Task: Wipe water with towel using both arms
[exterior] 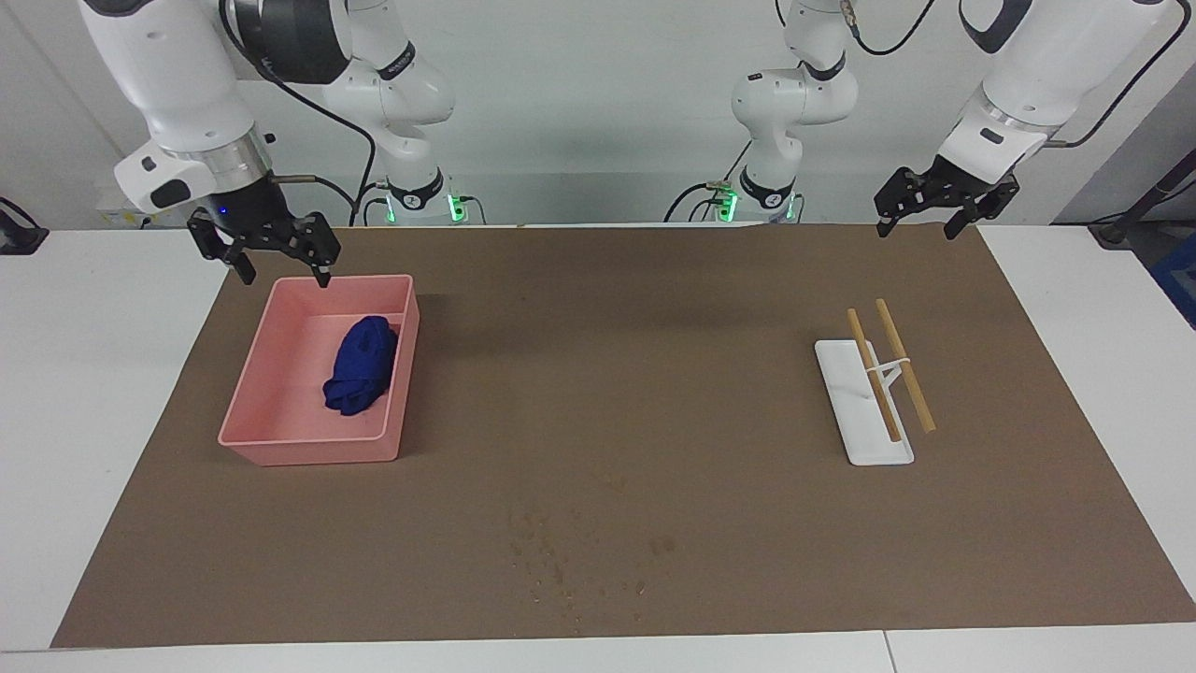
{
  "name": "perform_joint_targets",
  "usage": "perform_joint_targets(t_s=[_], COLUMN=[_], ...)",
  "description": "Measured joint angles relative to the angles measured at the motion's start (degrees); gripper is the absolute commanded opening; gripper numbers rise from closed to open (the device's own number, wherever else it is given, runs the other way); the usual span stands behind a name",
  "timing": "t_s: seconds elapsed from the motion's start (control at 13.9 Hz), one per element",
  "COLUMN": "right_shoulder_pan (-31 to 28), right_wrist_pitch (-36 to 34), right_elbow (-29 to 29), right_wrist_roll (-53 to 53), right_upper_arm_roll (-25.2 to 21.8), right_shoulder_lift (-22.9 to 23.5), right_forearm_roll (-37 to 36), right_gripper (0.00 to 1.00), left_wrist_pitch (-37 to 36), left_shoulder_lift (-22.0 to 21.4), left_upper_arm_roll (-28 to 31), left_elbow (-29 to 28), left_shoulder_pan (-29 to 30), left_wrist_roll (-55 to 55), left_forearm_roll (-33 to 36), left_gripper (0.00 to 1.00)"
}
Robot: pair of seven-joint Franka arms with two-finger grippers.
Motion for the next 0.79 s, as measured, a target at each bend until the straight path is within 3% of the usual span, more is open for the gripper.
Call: perform_joint_targets(t_s=[0.36,0.79], right_shoulder_pan=[-0.1,0.01], right_wrist_pitch=[-8.01,-8.51], right_elbow=[0.61,0.18], right_wrist_roll=[0.0,0.08], right_upper_arm_roll=[-0.41,-0.25], right_shoulder_lift=[-2.47,-2.86], right_forearm_roll=[0.39,0.99], right_gripper=[1.0,0.99], left_wrist_pitch=[0.0,0.0], left_shoulder_lift=[0.0,0.0], left_upper_arm_roll=[0.0,0.0], left_elbow=[0.0,0.0], left_shoulder_pan=[0.0,0.0], left_wrist_roll=[0.0,0.0], left_forearm_roll=[0.0,0.0], left_gripper=[1.0,1.0])
